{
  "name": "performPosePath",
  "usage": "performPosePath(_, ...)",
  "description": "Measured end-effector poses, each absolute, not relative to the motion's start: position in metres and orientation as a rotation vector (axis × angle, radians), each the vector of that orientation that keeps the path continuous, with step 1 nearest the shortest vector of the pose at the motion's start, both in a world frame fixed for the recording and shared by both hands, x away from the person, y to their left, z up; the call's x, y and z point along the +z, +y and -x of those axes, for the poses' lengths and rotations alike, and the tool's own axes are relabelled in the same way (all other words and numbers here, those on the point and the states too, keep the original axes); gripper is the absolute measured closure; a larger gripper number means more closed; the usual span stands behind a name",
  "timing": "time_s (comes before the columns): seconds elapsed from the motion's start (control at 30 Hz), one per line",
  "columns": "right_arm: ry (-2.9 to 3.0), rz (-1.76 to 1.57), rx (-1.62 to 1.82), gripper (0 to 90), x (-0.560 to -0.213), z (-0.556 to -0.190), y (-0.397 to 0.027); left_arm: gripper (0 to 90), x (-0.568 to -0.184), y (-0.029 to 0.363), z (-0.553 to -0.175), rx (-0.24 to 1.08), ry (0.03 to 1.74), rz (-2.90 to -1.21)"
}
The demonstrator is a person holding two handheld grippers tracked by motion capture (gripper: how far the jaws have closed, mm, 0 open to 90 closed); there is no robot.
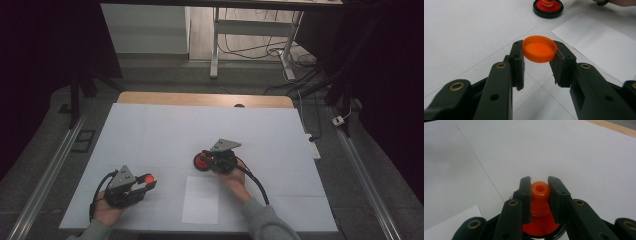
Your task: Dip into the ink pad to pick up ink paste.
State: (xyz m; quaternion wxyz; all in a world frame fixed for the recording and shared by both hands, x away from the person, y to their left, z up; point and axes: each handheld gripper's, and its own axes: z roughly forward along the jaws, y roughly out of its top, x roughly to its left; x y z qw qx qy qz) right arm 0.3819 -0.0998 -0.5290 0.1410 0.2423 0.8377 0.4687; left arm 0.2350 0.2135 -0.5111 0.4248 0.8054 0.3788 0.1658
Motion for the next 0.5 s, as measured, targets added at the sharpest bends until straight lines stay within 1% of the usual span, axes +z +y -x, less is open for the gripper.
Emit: performPosePath(0.5, 2.412, -0.704, 1.350, 72.9, -0.5304, -0.3804, -0.1000, 64.5, -0.5110, 0.2129, -0.2347, 0.415, 0.948, -2.013)
